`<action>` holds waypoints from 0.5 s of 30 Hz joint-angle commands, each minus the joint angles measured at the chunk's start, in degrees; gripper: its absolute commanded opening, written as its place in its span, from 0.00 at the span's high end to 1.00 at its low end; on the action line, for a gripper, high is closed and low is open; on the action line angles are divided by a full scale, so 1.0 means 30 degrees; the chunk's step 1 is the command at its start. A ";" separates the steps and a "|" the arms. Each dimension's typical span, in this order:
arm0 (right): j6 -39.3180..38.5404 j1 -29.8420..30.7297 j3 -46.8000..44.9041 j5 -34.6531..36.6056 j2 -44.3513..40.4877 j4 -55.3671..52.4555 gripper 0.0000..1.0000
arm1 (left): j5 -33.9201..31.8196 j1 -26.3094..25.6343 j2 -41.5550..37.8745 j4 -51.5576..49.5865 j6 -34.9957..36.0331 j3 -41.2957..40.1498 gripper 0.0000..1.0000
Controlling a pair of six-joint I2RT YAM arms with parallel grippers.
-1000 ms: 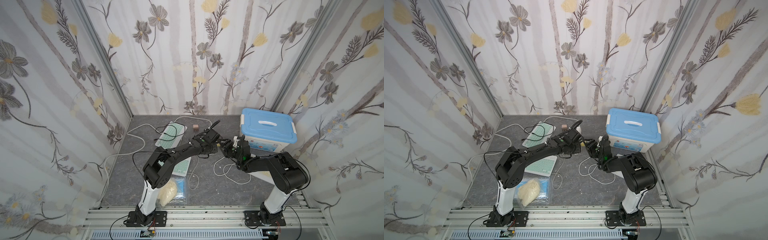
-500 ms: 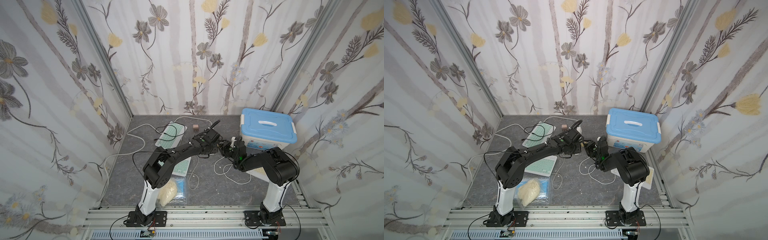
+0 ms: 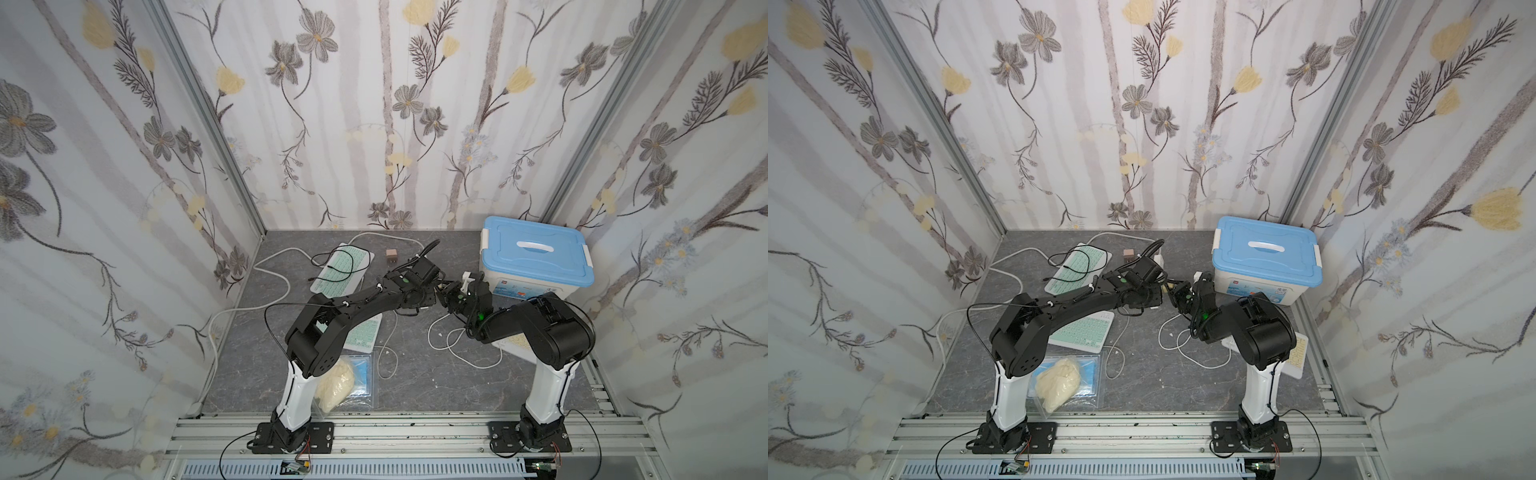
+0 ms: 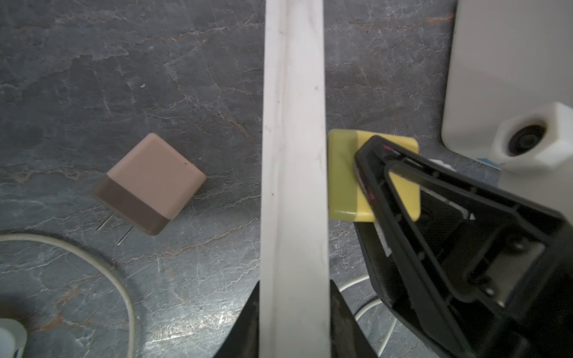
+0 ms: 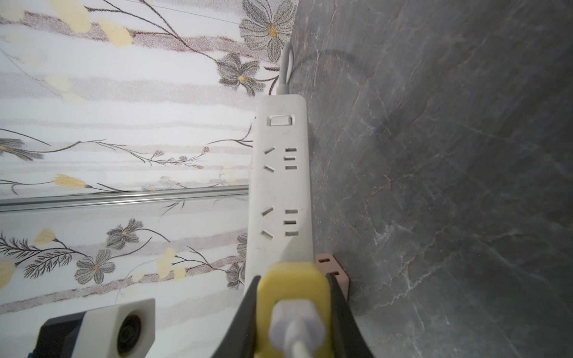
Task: Unplug the wireless keyboard
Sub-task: Pick up the socket from the center of the board.
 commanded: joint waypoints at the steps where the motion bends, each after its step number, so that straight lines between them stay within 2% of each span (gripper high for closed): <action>1: -0.0340 0.0040 -0.0125 -0.0369 -0.0613 0.1788 1.00 | 0.0798 0.0331 -0.1305 0.1185 0.0141 -0.0774 0.40; 3: -0.0860 0.0029 -0.0278 -0.0736 -0.1207 0.1628 1.00 | 0.1666 0.0777 -0.2395 0.1693 0.0355 -0.1666 0.34; 9: -0.1460 0.0021 -0.0817 -0.2103 -0.2885 0.1848 1.00 | 0.4436 0.2935 -0.5138 0.3443 0.1606 -0.3986 0.05; 13: -0.1273 0.0045 -0.0770 -0.2838 -0.3896 0.1924 1.00 | 0.7760 0.4784 -0.5872 0.7920 0.0192 -0.5994 0.00; 15: -0.1267 0.0043 -0.0585 -0.3252 -0.4273 0.1857 1.00 | 0.8772 0.5061 -0.5723 0.9362 -0.0168 -0.6032 0.00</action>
